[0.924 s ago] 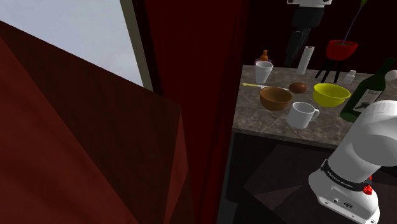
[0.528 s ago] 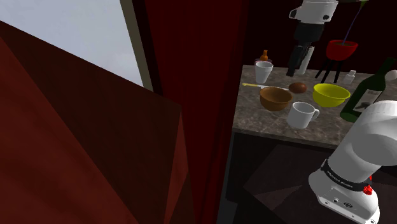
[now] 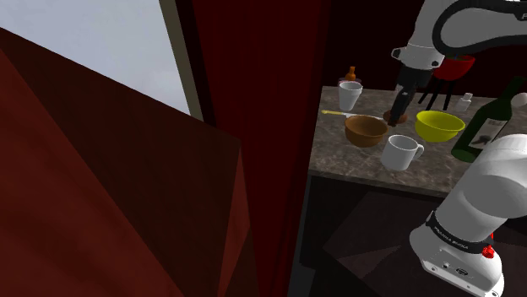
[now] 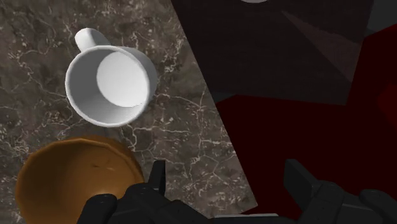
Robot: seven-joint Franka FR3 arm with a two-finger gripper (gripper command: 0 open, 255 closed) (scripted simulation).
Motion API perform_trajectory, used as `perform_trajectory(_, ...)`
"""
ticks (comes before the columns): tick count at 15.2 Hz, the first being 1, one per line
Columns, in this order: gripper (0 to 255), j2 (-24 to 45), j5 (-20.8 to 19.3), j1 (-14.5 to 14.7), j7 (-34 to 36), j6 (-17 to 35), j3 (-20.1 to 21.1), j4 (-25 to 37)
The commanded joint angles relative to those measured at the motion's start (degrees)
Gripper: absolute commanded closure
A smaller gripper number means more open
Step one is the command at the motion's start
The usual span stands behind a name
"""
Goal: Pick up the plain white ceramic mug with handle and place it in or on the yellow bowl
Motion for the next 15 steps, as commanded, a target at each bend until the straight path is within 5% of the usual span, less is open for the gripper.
perform_trajectory(1,0,-0.61,-2.25,-1.56,-1.78,2.90,-2.13,-3.37)
perform_trajectory(10,0,2.41,-13.06,-9.93,-8.95,17.82,-12.08,-14.78)
perform_trajectory(15,0,5.52,-14.63,-10.46,-8.80,23.39,-13.50,-17.34)
